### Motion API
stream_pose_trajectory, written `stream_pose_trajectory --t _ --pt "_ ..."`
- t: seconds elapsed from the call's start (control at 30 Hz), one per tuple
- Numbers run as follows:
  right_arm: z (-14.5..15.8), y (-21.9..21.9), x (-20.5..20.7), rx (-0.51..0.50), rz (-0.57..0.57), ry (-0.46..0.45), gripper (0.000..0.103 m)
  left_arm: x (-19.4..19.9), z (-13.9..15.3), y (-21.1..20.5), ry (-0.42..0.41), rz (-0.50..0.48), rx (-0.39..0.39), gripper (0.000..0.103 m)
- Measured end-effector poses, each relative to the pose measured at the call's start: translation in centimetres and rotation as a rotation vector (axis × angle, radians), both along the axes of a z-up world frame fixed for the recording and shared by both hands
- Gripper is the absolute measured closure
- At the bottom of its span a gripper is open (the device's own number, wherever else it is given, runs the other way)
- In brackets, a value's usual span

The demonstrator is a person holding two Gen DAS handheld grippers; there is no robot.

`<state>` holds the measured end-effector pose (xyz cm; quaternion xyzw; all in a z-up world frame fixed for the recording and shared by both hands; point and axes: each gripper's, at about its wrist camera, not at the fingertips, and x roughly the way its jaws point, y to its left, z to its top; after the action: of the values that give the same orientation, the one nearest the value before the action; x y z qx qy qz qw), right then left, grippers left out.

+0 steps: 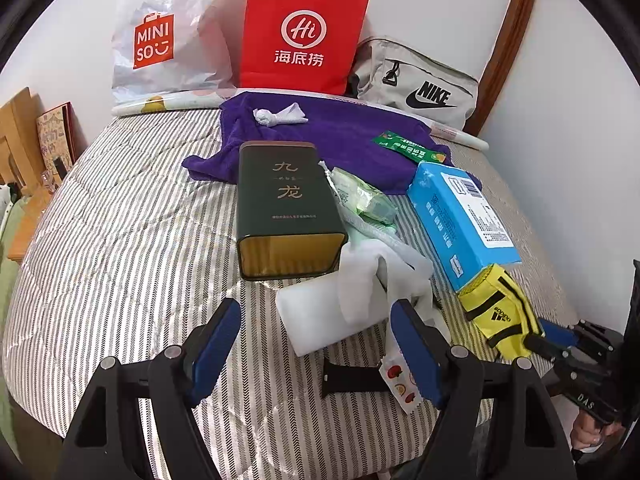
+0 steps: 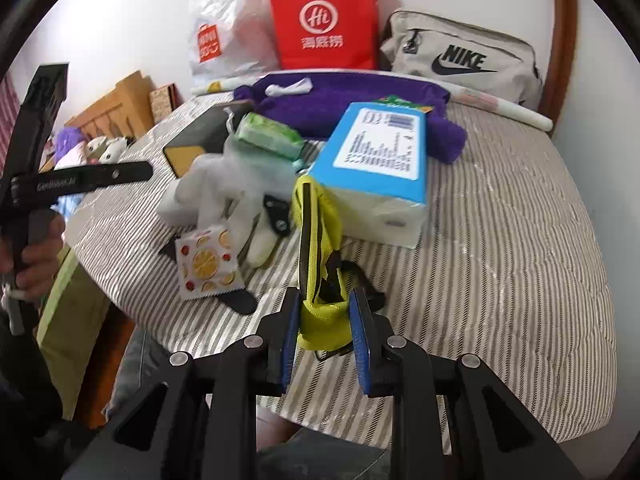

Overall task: Organize soft objects
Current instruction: 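Lift the yellow pouch up off the bed with the right gripper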

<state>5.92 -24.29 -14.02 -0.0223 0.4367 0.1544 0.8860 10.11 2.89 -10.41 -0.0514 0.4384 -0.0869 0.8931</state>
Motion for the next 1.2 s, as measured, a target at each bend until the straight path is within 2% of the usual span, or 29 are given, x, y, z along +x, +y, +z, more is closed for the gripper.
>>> stream_pose_trajectory --t 0.27,0.43,0.53,0.7,0.9,1.03,1.13,1.2 --pt "-1.3 0.4 1.4 -0.042 -0.009 0.014 0.072 0.3 -0.5 0.3 0.017 0.009 -0.004 0.027" --pt "-3.2 0.6 3.3 -0.014 -0.023 0.065 0.072 0.5 -1.1 -0.1 0.028 -0.008 0.009 0.027" --pt "-3.9 0.8 3.7 -0.008 -0.019 0.055 0.071 0.4 -1.7 -0.4 0.036 -0.026 0.015 0.027" --pt "-3.9 0.7 3.1 0.007 0.007 0.033 0.08 0.2 -2.5 -0.8 0.039 -0.064 0.037 0.027" --pt "-2.7 -0.4 2.0 0.036 0.009 0.009 0.081 0.5 -4.3 -1.0 0.048 -0.124 0.053 0.027" --pt "-2.2 -0.8 1.7 0.021 0.007 -0.004 0.081 1.3 -5.7 -1.2 0.052 -0.108 0.1 0.027" --pt "-2.3 -1.2 1.5 0.02 0.007 0.002 0.081 1.7 -6.3 -1.8 0.024 -0.12 0.154 0.027" --pt "-2.7 -1.3 1.4 0.011 0.012 0.013 0.081 1.8 -6.3 -2.3 -0.01 -0.145 0.164 0.027"
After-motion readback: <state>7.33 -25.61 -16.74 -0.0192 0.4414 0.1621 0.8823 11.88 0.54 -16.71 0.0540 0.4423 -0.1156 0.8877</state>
